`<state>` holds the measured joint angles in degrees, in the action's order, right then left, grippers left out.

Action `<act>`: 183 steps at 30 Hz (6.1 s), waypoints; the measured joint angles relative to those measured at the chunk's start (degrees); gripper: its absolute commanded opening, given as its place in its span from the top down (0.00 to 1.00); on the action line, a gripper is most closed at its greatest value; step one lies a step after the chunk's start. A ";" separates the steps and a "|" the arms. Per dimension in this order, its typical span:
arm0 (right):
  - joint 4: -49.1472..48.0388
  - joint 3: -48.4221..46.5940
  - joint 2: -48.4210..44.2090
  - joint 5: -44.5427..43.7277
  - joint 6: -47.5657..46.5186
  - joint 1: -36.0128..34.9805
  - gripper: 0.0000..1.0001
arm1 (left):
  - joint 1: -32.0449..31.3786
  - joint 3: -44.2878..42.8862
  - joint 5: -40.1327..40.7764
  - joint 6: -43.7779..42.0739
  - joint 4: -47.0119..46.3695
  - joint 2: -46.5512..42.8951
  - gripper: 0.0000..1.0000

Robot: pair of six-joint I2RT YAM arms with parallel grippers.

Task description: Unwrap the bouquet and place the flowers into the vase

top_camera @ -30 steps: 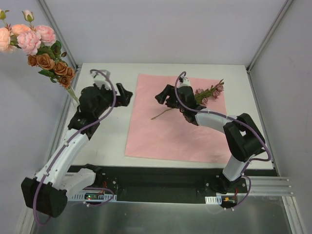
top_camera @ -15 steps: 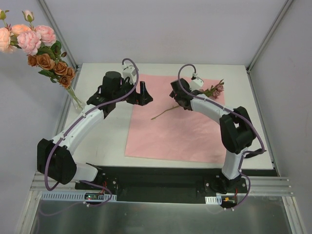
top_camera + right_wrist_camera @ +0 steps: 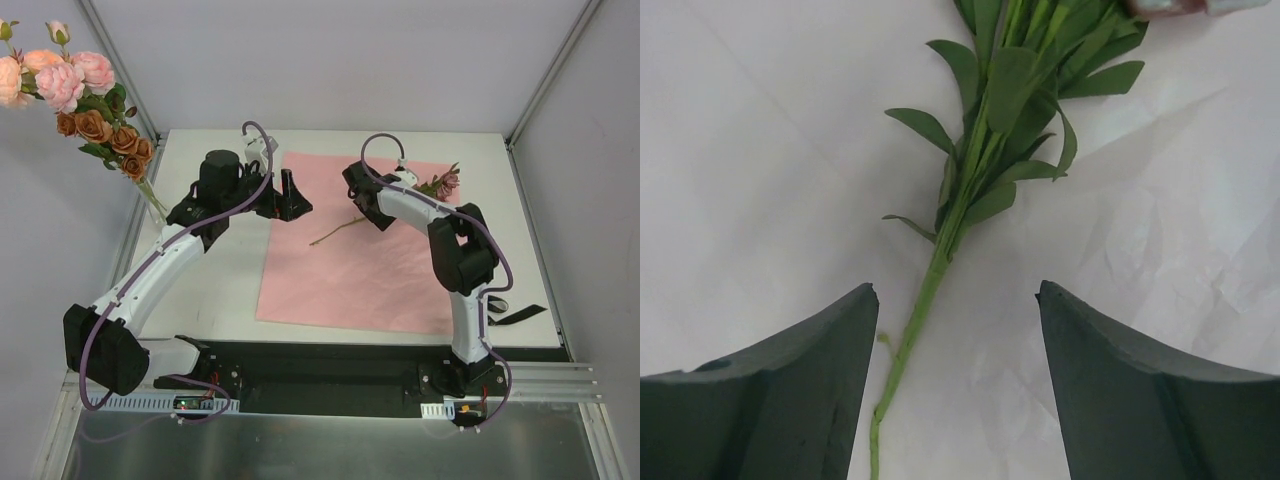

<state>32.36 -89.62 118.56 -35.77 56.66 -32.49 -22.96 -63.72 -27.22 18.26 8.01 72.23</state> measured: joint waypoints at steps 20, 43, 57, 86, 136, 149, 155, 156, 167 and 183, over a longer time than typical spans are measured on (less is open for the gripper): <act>4.07 -5.55 5.25 -0.28 4.22 0.04 0.58 | -0.35 0.00 -2.40 1.92 0.07 -0.35 0.13; 3.61 -6.43 7.13 -1.49 4.15 0.20 0.99 | -0.35 0.02 -2.23 1.92 0.04 1.66 0.13; -19.96 15.91 -12.50 -3.85 -12.04 0.26 0.99 | -0.35 0.68 1.68 0.24 0.26 5.38 0.13; 14.47 -9.92 8.20 3.74 8.39 0.83 0.46 | -0.35 -0.59 0.55 -0.31 3.08 6.64 0.13; -58.25 31.76 -19.26 24.41 -42.29 -6.97 0.99 | 5.09 4.24 2.19 10.67 5.05 -9.60 0.07; -80.02 34.40 -19.52 60.33 -48.09 -8.20 0.99 | 13.66 5.81 0.15 16.90 5.62 -10.82 0.13; -80.52 32.37 -19.52 67.73 -48.96 -9.77 0.99 | 13.64 5.77 -3.50 15.54 6.23 -7.15 0.06; -80.48 32.02 -19.52 68.54 -49.22 -9.94 0.99 | 13.64 5.77 -3.72 15.21 6.32 -7.08 0.07; -77.15 29.09 -19.50 72.91 -52.52 -11.67 0.99 | 13.62 5.55 -2.21 10.86 6.38 -8.02 0.42; -70.31 26.18 -19.52 73.53 -59.14 -15.06 0.88 | 13.55 5.46 0.85 6.62 7.72 -15.96 1.00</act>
<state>-37.95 -63.44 99.04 37.76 -2.48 -47.55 -9.41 -58.26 -26.37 24.88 15.73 56.27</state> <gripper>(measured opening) 0.021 0.061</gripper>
